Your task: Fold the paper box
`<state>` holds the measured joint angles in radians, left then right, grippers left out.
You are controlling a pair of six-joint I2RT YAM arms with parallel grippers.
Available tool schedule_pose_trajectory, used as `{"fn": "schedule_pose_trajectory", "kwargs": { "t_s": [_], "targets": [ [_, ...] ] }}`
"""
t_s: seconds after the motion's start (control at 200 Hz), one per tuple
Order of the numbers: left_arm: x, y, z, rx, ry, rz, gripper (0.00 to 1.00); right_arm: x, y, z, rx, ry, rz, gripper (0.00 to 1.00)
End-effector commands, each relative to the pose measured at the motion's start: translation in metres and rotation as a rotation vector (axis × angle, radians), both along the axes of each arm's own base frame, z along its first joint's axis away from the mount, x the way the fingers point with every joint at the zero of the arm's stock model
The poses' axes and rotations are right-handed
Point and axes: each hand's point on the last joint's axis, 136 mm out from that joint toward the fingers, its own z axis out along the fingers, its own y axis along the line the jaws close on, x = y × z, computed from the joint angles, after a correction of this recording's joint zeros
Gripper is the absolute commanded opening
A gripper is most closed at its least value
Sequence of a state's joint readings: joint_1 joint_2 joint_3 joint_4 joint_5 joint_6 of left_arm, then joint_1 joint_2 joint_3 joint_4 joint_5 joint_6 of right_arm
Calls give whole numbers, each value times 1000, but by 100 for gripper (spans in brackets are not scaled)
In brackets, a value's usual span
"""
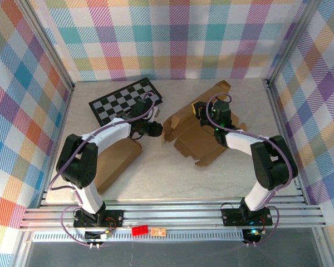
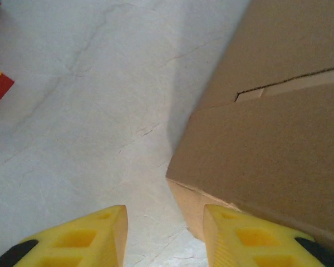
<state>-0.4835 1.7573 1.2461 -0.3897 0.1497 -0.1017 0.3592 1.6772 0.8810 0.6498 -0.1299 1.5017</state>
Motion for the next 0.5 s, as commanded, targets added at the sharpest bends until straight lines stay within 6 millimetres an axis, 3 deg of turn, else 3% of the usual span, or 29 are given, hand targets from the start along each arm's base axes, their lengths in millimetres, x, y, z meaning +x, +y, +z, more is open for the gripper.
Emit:
{"fn": "schedule_pose_trajectory", "kwargs": {
  "t_s": [0.0, 0.495],
  "targets": [
    [-7, -8, -9, 30, -8, -117, 41, 6, 3, 1, -12, -8, 17, 0],
    [-27, -42, -8, -1, -82, -268, 46, 11, 7, 8, 2, -17, 21, 0]
  ]
}}
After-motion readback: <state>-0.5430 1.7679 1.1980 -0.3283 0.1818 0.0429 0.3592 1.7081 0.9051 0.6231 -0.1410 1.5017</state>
